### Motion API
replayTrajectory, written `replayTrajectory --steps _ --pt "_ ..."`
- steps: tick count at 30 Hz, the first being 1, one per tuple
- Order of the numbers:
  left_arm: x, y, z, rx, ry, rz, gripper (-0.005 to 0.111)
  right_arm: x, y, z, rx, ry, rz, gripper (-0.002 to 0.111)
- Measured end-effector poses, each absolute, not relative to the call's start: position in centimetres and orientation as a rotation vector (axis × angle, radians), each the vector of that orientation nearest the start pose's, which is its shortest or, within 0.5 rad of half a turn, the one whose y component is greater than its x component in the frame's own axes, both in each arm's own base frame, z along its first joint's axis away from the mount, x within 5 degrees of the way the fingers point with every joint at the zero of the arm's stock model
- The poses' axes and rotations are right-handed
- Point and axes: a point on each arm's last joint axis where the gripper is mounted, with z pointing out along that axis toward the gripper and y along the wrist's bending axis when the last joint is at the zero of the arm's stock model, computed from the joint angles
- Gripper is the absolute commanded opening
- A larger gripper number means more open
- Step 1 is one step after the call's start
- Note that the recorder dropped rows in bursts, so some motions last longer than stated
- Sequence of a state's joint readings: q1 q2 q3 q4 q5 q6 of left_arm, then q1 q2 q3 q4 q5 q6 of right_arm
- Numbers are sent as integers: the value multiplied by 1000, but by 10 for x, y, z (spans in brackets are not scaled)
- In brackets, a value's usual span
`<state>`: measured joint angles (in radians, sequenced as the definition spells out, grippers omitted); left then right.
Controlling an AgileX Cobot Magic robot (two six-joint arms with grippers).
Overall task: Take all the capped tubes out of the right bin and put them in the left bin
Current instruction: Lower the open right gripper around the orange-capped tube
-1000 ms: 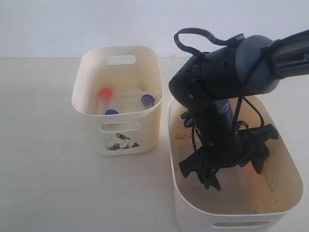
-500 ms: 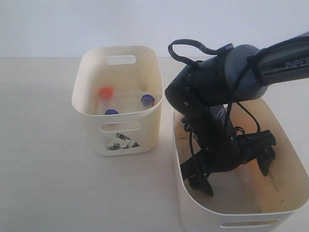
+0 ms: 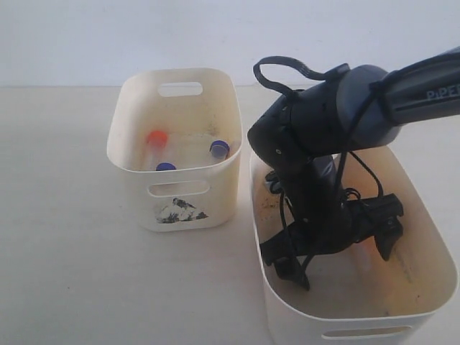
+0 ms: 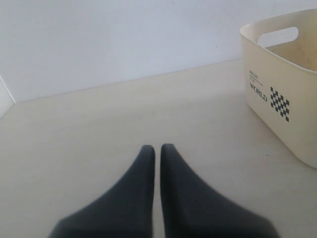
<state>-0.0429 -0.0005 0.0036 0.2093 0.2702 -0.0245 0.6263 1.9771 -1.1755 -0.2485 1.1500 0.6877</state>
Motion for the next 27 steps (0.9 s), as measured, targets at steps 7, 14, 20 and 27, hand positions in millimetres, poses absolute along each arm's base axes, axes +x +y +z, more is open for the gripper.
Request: replayTrajectory --steps 7,14,20,27 --pt "55 3 188 152 1747 147 4 277 175 134 -119 3190 -549 103" --pt "55 3 188 152 1747 147 4 271 170 128 -144 3161 -524 57" --pt "55 3 188 152 1747 147 4 272 164 128 -134 3129 -625 57" --pt "55 3 188 152 1747 147 4 273 164 126 -68 3098 -634 71"
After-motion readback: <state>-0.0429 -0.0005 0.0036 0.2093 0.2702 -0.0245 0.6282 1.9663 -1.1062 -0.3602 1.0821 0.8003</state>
